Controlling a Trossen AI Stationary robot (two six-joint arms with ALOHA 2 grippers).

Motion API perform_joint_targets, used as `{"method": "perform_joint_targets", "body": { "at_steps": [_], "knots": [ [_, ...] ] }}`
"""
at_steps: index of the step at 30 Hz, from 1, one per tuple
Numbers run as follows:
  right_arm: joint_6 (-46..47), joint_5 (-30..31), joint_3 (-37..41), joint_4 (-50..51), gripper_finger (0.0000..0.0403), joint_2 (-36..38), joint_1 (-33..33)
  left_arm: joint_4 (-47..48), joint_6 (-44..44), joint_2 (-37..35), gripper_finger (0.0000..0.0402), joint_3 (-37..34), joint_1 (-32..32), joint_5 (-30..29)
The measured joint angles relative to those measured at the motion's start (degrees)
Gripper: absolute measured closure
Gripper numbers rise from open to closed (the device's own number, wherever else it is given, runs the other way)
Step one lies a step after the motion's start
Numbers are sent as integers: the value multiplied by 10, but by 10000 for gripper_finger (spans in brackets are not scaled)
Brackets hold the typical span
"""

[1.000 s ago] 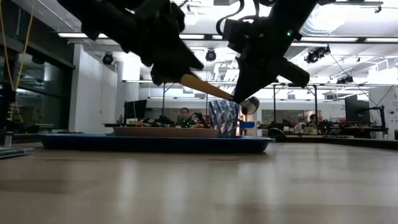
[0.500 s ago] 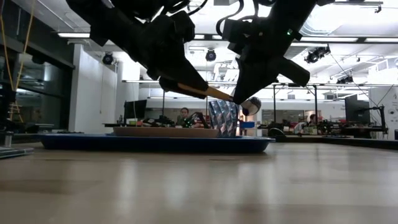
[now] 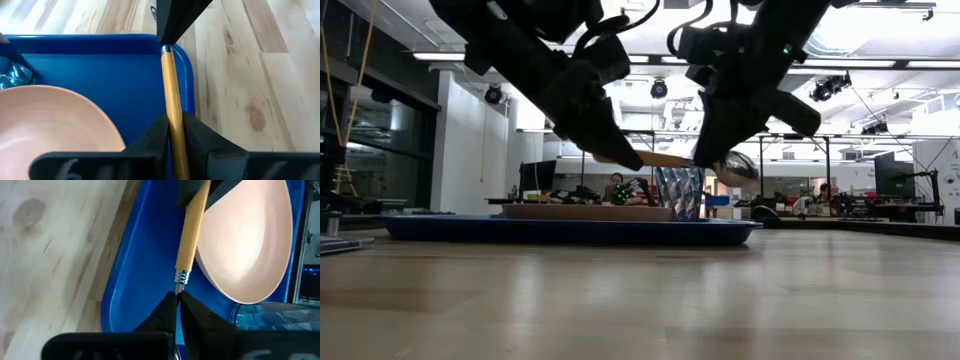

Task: Pick and place plate/cup/fork/spoon on tray
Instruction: Put the orange spoon on the blue tray

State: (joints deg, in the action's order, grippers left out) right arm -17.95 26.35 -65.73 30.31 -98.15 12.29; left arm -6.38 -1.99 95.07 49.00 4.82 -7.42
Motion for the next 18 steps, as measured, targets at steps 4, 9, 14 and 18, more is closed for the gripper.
{"method": "perform_joint_targets", "body": {
  "at_steps": [4, 9, 14, 18],
  "knots": [
    [15, 4, 0, 2, 364, 10, 2, 16, -1, -7, 379, 0, -1, 1],
    [40, 60, 0, 31, 282, 55, 5, 59, 8, -45, 379, 0, 2, -10],
    [109, 45, 0, 66, 219, 123, 9, 122, 10, -101, 379, 0, 20, -136],
    [205, 1, 19, 75, 207, 179, 8, 159, 18, -142, 379, -1, 66, -347]
  ]
}}
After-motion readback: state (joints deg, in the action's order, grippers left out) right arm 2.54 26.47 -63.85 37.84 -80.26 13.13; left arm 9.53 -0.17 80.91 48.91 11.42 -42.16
